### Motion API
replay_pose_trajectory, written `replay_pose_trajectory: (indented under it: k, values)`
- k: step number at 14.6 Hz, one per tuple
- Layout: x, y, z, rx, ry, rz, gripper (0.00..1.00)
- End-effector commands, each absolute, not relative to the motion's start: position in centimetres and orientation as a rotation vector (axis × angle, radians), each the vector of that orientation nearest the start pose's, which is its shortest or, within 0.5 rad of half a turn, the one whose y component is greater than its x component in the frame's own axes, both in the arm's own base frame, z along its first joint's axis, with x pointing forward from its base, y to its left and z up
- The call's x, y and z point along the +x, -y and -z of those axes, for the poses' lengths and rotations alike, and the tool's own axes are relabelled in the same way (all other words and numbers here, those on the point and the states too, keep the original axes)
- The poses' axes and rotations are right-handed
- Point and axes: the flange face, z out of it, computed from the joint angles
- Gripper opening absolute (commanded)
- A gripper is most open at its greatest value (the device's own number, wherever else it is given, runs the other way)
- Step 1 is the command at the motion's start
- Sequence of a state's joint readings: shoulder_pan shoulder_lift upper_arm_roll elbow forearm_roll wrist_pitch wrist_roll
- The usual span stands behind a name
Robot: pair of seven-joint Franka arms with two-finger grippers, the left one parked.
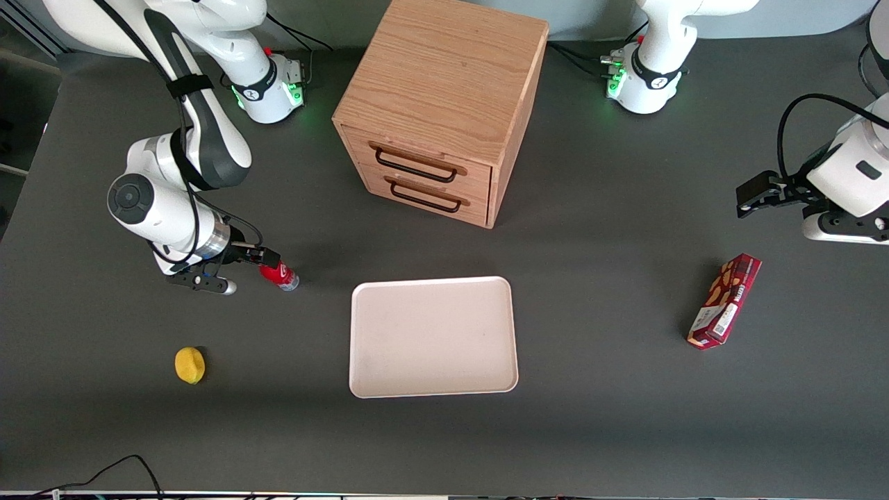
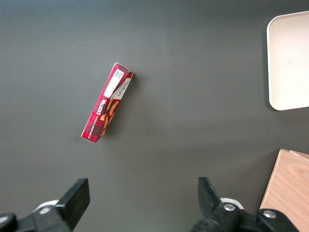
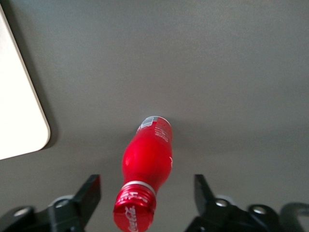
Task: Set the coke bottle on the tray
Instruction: 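Move the open right gripper down over the red Coca-Cola bottle, then close the right gripper on the bottle's body and lift it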
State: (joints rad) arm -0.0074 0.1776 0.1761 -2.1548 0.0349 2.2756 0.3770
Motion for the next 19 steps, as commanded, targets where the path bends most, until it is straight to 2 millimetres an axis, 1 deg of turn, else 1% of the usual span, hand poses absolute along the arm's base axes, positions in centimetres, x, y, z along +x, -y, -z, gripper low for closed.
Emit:
replay_pose_trajectory:
  k: [1,3,5,7,9,12,14,15,16,17,19]
  values:
    - [54.0,-9.5,-31.5,-3.074,-0.381,-0.090,0.00]
    - [53.8,-9.8,-31.7,-3.077,-0.359,-0.092,0.00]
    - [54.0,-9.9,-32.6,-3.088,-0.329,-0.084,0.00]
    - [54.8,-10.0,-35.1,-3.108,-0.311,-0.116,0.00]
    - [55.9,-10.2,-39.4,-3.118,-0.304,-0.149,0.00]
    - [57.9,-10.2,-47.1,-3.133,-0.297,-0.170,0.00]
    - [59.8,-10.3,-51.9,-3.118,-0.323,-0.152,0.00]
    - [60.7,-11.4,-53.8,-3.112,-0.318,-0.171,0.00]
    - [61.8,-12.6,-55.5,-3.101,-0.352,-0.189,0.00]
    - [63.3,-12.7,-56.3,-3.080,-0.431,-0.228,0.00]
    - [66.0,-15.2,-56.5,-3.026,-0.523,-0.240,0.00]
